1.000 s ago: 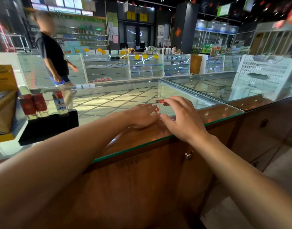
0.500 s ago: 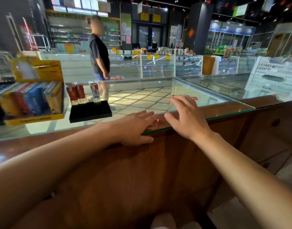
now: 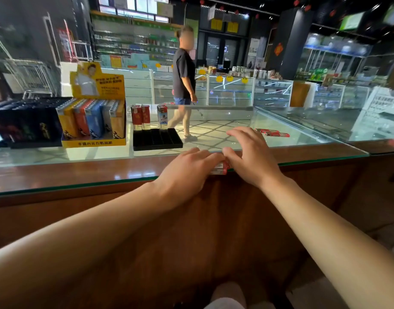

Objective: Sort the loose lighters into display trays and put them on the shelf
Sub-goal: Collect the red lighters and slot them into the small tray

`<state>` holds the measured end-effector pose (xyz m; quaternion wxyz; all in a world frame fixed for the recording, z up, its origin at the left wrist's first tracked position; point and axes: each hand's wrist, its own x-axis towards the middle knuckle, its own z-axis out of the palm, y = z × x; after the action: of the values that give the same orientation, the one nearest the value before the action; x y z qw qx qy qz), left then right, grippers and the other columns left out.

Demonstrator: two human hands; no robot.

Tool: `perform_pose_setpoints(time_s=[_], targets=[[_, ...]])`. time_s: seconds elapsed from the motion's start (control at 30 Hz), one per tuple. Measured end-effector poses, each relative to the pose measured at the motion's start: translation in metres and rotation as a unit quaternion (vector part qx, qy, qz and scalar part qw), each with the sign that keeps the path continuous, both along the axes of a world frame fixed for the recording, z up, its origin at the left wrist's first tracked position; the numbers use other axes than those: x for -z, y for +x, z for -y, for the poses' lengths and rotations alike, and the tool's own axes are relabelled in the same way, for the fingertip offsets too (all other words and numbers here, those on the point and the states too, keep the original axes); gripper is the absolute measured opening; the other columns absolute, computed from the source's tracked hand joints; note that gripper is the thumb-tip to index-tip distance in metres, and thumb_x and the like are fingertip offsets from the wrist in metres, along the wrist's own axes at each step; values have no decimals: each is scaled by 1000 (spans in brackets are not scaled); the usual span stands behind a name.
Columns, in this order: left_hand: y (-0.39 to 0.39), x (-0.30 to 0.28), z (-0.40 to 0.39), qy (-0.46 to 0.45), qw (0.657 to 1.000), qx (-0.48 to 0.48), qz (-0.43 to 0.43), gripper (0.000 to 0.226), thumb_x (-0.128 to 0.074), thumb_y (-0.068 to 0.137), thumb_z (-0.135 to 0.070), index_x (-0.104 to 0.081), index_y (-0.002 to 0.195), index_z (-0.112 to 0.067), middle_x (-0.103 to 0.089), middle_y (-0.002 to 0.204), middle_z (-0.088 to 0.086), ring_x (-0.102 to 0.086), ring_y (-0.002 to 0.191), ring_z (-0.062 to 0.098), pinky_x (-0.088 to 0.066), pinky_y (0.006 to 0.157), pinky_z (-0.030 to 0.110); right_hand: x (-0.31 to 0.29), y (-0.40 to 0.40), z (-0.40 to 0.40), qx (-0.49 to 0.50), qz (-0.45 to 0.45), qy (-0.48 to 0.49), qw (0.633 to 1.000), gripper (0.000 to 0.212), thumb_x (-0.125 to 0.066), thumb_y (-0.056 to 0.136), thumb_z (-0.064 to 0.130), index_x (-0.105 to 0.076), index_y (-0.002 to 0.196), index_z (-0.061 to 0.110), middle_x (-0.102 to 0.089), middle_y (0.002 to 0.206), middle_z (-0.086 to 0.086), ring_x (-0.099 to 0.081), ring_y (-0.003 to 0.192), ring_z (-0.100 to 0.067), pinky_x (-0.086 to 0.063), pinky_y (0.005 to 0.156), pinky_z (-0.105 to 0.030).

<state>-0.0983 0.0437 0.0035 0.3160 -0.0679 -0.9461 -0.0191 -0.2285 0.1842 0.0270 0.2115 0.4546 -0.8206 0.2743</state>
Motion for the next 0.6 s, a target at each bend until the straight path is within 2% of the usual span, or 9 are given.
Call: perform_pose_setpoints(time_s=[0.03,0.1,0.23,0.3,0.37,0.47,0.53,0.6], targets=[[3,-2,0,28,1000,-3,-10,53,-60,87,-1,-54,135,-21,-67,112,6,-61,102,29,-50,87,38,0,2,3,-8,8,-8,1000,50,-44,90,40,-55,133,17,-52,137,0,-40,130,-17,-30,101,-25],[8,-11,1,153,988,-16,-12,40,-60,92,-4,-57,130,-17,-68,116,6,-65,104,25,-52,89,34,-2,7,10,-26,24,-36,999,48,-41,89,35,-59,129,17,-57,132,0,-45,125,-15,-32,97,-24],[12,-31,18,382,922,-55,-9,12,-64,94,-20,-61,105,-16,-74,93,-2,-71,80,11,-58,76,37,-10,23,27,-96,67,-97,988,36,-50,91,28,-67,121,18,-69,112,4,-60,105,-8,-45,89,-23],[17,-37,30,443,896,-27,-21,4,-64,94,-16,-63,98,-15,-75,85,-3,-71,74,8,-59,72,35,-13,32,38,-121,111,-121,979,31,-60,92,26,-68,121,19,-72,101,7,-64,94,-2,-47,81,-12],[25,-42,37,490,871,8,-29,2,-63,95,-13,-64,94,-11,-75,84,2,-72,74,13,-58,68,32,-16,39,50,-131,140,-160,968,26,-65,91,25,-69,116,20,-72,93,9,-65,85,1,-47,75,-10],[35,-47,42,562,825,29,-46,14,-58,98,-12,-66,95,-1,-75,85,11,-72,74,20,-58,67,31,-20,45,68,-162,192,-219,943,12,-67,91,24,-70,102,21,-72,85,6,-67,79,-5,-54,77,-27],[43,-50,49,620,781,45,-55,16,-55,99,-14,-65,94,-2,-73,84,12,-71,72,20,-58,63,27,-21,47,78,-174,238,-251,922,8,-67,90,25,-70,97,21,-74,82,1,-69,75,-14,-58,75,-39],[50,-51,60,653,753,53,-62,10,-56,98,-11,-64,93,-6,-72,80,9,-72,73,20,-56,59,24,-24,49,87,-180,280,-288,898,4,-67,91,23,-69,91,21,-74,79,-3,-69,70,-17,-59,72,-42]])
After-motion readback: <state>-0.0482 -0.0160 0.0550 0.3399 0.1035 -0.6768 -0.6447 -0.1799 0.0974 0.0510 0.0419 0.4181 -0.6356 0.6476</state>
